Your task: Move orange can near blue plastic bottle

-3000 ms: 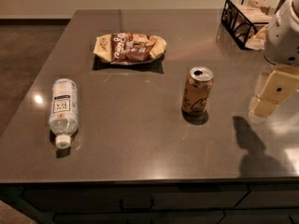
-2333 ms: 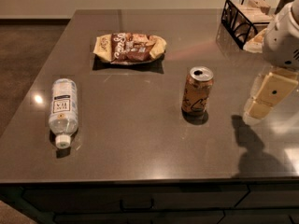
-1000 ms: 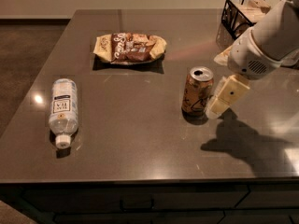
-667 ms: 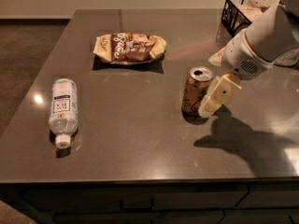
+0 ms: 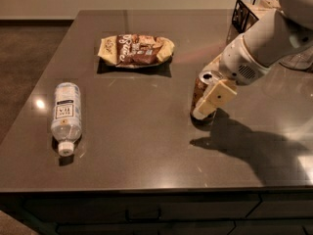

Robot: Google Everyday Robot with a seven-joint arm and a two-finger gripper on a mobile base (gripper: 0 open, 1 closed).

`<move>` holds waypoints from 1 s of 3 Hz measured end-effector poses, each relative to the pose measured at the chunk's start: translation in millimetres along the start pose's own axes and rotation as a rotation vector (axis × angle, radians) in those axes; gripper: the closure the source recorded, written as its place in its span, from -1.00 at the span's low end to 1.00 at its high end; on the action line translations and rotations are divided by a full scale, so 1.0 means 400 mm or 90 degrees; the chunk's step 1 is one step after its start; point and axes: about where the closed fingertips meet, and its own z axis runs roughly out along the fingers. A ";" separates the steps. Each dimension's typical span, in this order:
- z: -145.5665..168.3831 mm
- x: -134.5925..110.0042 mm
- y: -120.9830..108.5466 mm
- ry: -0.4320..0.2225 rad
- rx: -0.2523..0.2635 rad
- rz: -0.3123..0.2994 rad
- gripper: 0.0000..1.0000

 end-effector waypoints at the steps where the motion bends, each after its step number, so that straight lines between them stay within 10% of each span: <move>1: 0.008 -0.015 -0.001 -0.010 -0.007 -0.002 -0.19; 3: 0.044 -0.129 0.046 -0.023 -0.042 -0.052 0.74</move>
Offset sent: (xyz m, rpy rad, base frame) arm 0.0000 0.0368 0.0138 0.0421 -0.0020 0.0697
